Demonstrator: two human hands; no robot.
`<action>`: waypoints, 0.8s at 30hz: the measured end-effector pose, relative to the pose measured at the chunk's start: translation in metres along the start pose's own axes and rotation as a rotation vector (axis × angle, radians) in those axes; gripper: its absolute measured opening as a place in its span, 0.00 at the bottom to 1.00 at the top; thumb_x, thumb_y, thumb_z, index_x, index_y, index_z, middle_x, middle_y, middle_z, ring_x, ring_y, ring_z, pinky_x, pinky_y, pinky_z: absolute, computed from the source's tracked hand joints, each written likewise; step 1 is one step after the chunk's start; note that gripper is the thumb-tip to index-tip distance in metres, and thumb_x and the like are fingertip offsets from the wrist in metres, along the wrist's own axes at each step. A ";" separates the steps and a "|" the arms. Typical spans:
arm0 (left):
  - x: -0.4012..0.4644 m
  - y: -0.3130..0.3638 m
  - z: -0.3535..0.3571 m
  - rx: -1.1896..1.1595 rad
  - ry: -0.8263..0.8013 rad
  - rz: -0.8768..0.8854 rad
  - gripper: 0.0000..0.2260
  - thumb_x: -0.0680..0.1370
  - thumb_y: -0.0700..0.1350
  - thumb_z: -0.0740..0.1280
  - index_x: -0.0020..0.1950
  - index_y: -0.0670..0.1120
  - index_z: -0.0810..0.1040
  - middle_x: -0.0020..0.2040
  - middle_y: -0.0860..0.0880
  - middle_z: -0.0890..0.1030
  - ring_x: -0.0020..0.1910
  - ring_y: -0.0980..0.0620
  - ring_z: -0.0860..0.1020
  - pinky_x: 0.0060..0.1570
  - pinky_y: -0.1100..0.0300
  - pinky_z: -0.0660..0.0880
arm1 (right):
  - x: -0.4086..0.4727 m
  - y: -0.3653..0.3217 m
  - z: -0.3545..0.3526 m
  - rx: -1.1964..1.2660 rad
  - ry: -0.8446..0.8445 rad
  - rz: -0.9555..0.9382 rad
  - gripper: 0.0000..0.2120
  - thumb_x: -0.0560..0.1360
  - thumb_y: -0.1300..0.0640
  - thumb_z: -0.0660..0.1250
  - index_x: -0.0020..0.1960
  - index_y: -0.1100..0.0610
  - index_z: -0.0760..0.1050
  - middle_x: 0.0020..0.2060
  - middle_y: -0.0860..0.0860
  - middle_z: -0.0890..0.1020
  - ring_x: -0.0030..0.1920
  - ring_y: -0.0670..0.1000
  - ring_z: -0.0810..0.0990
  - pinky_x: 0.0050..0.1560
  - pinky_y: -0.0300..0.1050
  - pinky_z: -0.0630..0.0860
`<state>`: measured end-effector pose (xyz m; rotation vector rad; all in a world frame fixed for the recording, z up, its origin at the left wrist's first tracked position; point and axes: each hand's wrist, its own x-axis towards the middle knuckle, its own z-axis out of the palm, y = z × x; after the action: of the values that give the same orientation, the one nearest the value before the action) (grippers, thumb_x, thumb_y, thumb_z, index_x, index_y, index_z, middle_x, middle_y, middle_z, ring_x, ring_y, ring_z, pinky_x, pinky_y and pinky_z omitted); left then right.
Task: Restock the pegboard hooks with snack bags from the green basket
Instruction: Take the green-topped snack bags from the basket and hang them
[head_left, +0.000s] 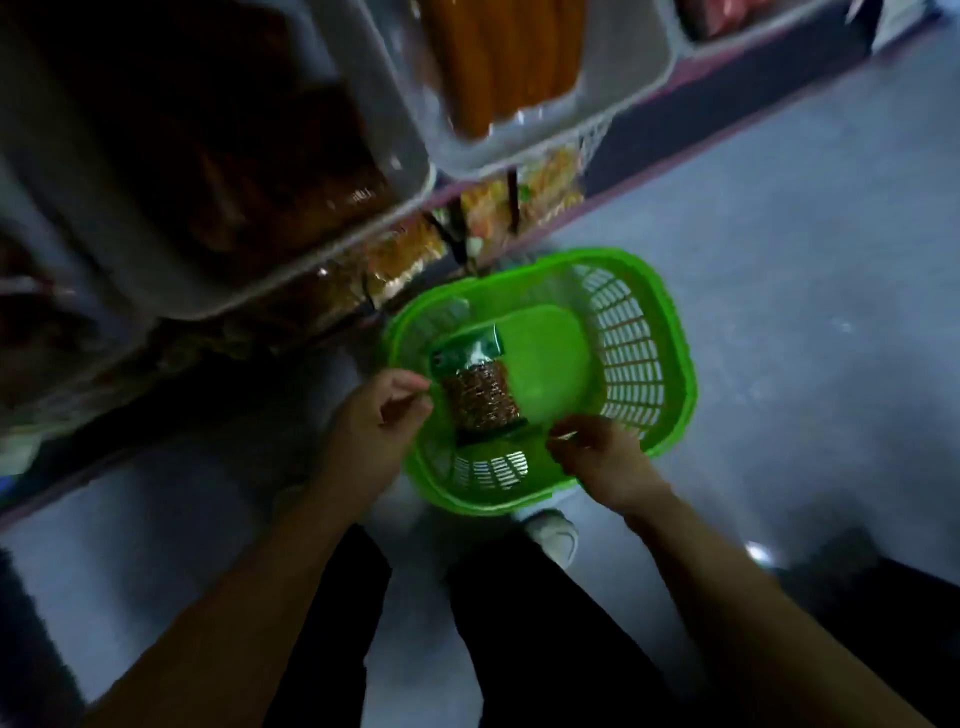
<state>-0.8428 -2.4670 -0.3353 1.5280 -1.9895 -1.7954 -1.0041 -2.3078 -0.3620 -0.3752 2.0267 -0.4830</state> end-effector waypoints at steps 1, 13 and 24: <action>0.022 -0.022 0.015 0.018 -0.001 -0.009 0.07 0.76 0.32 0.66 0.48 0.44 0.75 0.39 0.54 0.76 0.37 0.65 0.75 0.41 0.70 0.70 | 0.033 0.022 0.015 -0.093 -0.045 0.028 0.09 0.75 0.57 0.69 0.54 0.57 0.80 0.45 0.60 0.83 0.43 0.52 0.78 0.42 0.40 0.72; 0.210 -0.155 0.157 -0.257 0.040 -0.620 0.15 0.81 0.41 0.58 0.66 0.37 0.71 0.61 0.42 0.75 0.64 0.43 0.73 0.59 0.56 0.72 | 0.335 0.083 0.094 -0.184 -0.014 -0.123 0.32 0.73 0.52 0.72 0.70 0.65 0.65 0.66 0.63 0.73 0.63 0.58 0.75 0.62 0.48 0.70; 0.199 -0.159 0.161 -0.298 -0.063 -0.542 0.21 0.71 0.60 0.69 0.59 0.52 0.74 0.54 0.53 0.76 0.48 0.52 0.76 0.48 0.57 0.73 | 0.284 0.100 0.043 0.854 -0.210 -0.177 0.12 0.79 0.64 0.60 0.61 0.63 0.73 0.48 0.57 0.84 0.41 0.50 0.84 0.44 0.44 0.80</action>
<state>-0.9462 -2.4578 -0.6184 2.0505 -1.3116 -2.2176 -1.1059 -2.3564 -0.6442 -0.0662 1.4228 -1.2891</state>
